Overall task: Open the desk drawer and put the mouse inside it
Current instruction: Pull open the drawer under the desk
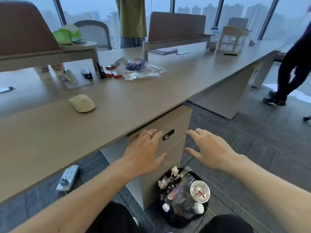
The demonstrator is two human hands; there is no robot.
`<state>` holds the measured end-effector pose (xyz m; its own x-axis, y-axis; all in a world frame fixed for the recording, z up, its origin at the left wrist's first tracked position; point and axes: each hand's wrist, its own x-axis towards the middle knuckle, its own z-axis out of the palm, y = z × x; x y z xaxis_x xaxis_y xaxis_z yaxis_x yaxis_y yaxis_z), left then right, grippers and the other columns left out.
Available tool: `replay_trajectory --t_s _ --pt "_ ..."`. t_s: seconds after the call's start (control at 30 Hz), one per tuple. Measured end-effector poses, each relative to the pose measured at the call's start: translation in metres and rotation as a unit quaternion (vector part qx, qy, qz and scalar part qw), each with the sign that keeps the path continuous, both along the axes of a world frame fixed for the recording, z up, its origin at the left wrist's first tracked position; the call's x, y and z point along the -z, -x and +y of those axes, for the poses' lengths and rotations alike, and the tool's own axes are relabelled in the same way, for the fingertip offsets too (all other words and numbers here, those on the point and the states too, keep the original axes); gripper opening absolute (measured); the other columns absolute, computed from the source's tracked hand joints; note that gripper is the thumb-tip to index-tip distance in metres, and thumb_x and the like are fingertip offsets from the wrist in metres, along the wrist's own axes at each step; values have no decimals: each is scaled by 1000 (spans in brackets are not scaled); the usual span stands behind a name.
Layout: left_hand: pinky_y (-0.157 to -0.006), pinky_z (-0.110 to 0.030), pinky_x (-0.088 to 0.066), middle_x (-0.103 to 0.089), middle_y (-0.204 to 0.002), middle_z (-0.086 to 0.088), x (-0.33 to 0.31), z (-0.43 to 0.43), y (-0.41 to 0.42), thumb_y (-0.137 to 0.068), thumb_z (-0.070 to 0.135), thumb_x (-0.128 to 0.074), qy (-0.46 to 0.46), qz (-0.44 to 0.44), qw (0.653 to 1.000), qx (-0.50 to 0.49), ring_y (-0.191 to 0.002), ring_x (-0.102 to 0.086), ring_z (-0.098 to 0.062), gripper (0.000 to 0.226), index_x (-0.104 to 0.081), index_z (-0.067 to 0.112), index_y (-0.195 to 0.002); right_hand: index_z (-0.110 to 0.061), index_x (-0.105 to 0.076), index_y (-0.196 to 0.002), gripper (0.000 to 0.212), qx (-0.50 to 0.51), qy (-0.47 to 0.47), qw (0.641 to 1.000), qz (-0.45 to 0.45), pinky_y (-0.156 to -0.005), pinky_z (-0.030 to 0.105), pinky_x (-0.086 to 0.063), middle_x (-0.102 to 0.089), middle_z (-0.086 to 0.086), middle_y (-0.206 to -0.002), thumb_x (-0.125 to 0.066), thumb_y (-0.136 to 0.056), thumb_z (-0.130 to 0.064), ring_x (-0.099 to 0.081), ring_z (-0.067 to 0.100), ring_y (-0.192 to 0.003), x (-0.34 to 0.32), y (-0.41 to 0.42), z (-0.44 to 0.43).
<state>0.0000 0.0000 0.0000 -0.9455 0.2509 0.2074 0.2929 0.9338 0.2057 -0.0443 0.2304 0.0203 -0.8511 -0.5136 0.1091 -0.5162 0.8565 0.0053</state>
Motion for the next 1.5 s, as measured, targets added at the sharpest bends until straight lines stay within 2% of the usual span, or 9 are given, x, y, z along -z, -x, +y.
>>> replay_trajectory --t_s 0.13,0.3,0.47,0.63,0.77,1.0,1.13,1.3,1.5 --pt "-113 -40 -25 -33 -152 2 30 -5 27 -90 51 -52 7 0 997 -75 -137 -24 -19 70 -29 20 -148 -23 -57 -110 28 47 62 996 -53 -74 42 -56 -71 4 -103 -47 -95 -44 -68 29 -89 42 31 -30" --pt "-103 -42 -35 -39 -144 2 47 -7 39 -92 43 -51 18 53 994 -96 -127 -35 -19 61 -35 20 -146 -16 -64 -102 41 142 236 946 -172 -68 47 -60 -73 10 -86 -47 -92 -52 -70 32 -74 85 78 -64" --pt "-98 -39 -37 -44 -140 3 53 -9 39 -92 31 -52 14 90 991 -96 -121 -39 -19 55 -39 22 -145 9 -61 -106 33 240 486 760 -360 -54 31 -59 -64 13 -72 -49 -102 -22 -61 22 -56 95 96 -86" --pt "-95 -34 -33 -42 -142 4 49 -10 42 -78 4 -60 32 75 992 -101 -120 -36 -18 75 -38 24 -146 -2 -54 -92 18 261 580 647 -421 -41 27 -52 -51 14 -68 -44 -103 -12 -51 24 -54 97 92 -100" --pt "-96 -33 -31 -39 -143 5 45 -11 42 -75 -1 -62 37 76 991 -100 -121 -35 -18 81 -36 25 -148 -9 -55 -94 14 252 577 666 -400 -48 24 -48 -55 8 -67 -45 -99 -16 -52 18 -53 101 89 -99" --pt "-93 -32 -29 -36 -142 6 38 -13 40 -70 -1 -59 34 31 994 -96 -119 -34 -18 87 -33 28 -148 -7 -52 -87 14 272 618 618 -403 -45 24 -46 -50 8 -65 -47 -98 -14 -46 18 -52 97 65 -77" --pt "-93 -34 -30 -34 -143 6 37 -9 38 -71 6 -65 47 14 993 -103 -121 -33 -20 87 -32 27 -149 0 -63 -91 25 286 594 647 -384 -66 41 -59 -62 12 -74 -48 -100 -19 -60 22 -63 102 35 -36" --pt "-94 -36 -32 -35 -143 2 37 -8 36 -71 5 -64 66 3 991 -115 -121 -34 -22 88 -32 28 -149 1 -64 -92 26 302 596 651 -362 -59 38 -57 -64 16 -77 -50 -99 -19 -61 25 -66 102 -1 6" --pt "-98 -40 -33 -35 -145 -5 36 3 33 -75 8 -64 101 2 985 -141 -124 -32 -28 84 -29 24 -150 -1 -62 -92 23 322 599 643 -353 -71 46 -60 -63 15 -80 -47 -100 -17 -60 24 -67 98 -42 47"
